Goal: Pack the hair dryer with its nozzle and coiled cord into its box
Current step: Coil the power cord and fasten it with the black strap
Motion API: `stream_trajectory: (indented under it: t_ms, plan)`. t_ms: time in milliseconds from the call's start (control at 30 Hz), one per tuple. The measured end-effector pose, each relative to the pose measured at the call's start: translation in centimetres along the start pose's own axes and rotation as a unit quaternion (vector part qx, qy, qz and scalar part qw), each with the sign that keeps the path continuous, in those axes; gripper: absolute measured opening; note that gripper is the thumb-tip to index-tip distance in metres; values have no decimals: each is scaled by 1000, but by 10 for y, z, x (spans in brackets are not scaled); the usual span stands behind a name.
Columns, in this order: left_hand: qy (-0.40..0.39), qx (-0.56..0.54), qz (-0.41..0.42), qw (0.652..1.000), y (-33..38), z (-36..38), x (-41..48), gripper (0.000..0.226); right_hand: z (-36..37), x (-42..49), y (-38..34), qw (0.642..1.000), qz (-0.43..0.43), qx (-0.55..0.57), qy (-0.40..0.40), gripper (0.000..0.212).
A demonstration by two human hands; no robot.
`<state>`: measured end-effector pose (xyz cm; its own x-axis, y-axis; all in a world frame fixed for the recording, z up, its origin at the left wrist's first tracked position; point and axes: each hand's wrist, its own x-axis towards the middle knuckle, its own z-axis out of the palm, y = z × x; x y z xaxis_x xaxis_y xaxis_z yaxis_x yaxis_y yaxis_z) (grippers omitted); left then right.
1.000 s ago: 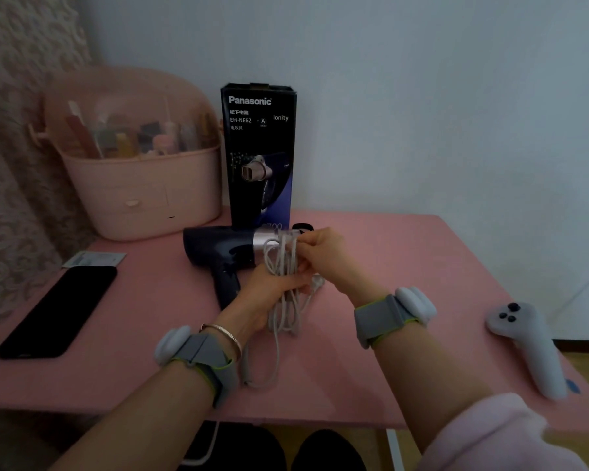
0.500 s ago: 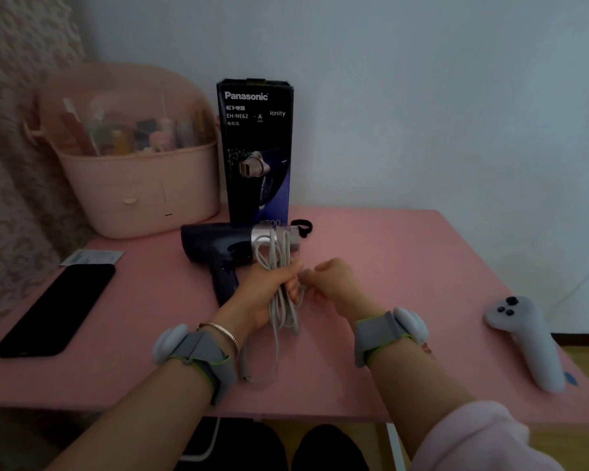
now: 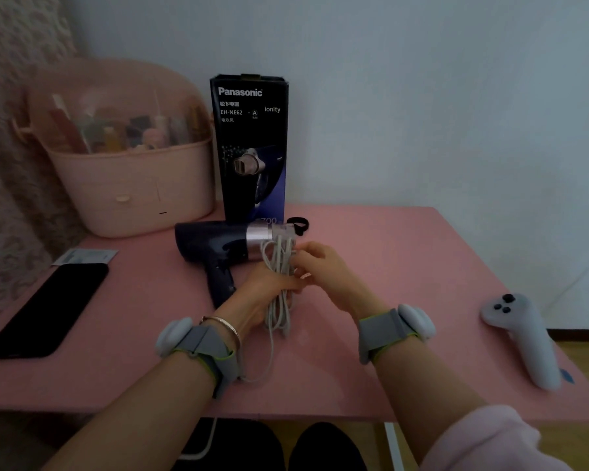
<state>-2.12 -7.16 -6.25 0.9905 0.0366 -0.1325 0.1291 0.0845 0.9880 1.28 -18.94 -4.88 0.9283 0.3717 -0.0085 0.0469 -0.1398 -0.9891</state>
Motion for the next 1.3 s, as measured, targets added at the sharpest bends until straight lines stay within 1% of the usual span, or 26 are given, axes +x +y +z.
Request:
stream_trajectory:
  t_ms: [100, 200, 233, 267, 333, 367, 400, 467, 500, 533, 600, 667, 700, 767, 800, 867, 933, 1000, 1033, 1100, 1167, 1233, 1300]
  plan:
    - [-6, 2, 19, 1000, 2, 4, 2, 32, 2, -2, -8, 999, -15, -24, -33, 17]
    - [-8, -1, 31, 999, 3, 7, 2, 30, 3, -5, -12, 996, -33, 8, -80, 11]
    - [-8, 0, 28, 1000, 4, 10, 0, 25, 6, -5, -11, 996, -48, 4, -75, 7]
    - [1, -1, 27, 1000, 4, 13, -2, 21, 9, -4, -9, 997, -57, -7, -48, 11]
    - [41, 14, 36, 998, 4, 16, -2, 27, 17, 4, -2, 996, -55, -43, 47, 32]
    - [39, 19, 45, 998, 3, 17, -2, 27, 20, 7, 1, 993, -51, -62, 87, 36]
    - [13, 29, 52, 998, 4, 16, -1, 26, 21, 10, 2, 989, -50, -77, 116, 31]
    - [-54, 83, 40, 994, 6, 12, -2, 29, 21, 14, 5, 985, -60, -67, 147, 12]
    - [-71, 108, 18, 991, 5, 9, -2, 24, 19, 16, 6, 984, -64, -50, 157, 16]
    - [-80, 122, -11, 989, 5, 6, -3, 18, 17, 18, 7, 984, -58, -28, 164, 19]
    - [-83, 115, -60, 988, 1, 3, -6, 11, 12, 19, 10, 986, -44, -2, 164, 17]
    - [-73, 85, -67, 991, -3, 2, -7, 9, 9, 19, 11, 992, -52, 12, 115, 21]
    - [-71, 68, -63, 993, -6, 1, -5, 12, 7, 20, 11, 995, -54, 17, 82, 25]
    - [-70, 32, -57, 995, -7, 0, -2, 15, 1, 21, 8, 998, -40, -3, 42, 30]
    - [-68, 14, -59, 996, -7, 0, 0, 16, -4, 24, 8, 999, -23, -15, 40, 33]
    - [-64, -10, -69, 995, -8, -2, 7, 18, -14, 34, 10, 998, 8, -15, 67, 42]
    - [-68, -20, -85, 994, -7, -2, 13, 25, -23, 43, 15, 994, 22, -10, 109, 39]
    - [-72, -34, -109, 991, -5, -3, 20, 32, -28, 56, 23, 990, 24, -39, 130, 25]
    - [-71, -39, -121, 989, -3, -3, 22, 36, -30, 61, 26, 988, 23, -72, 133, 22]
    - [-63, -55, -137, 987, -2, -2, 27, 42, -34, 74, 33, 981, 20, -146, 130, 29]
    - [-61, -81, -141, 985, -4, -2, 33, 43, -34, 85, 35, 971, 1, -202, 129, 36]
    - [-59, -95, -134, 985, -8, -4, 35, 41, -33, 95, 39, 963, -18, -245, 115, 40]
    - [-58, -117, -121, 984, -11, -7, 35, 36, -31, 104, 43, 951, -26, -299, 81, 43]
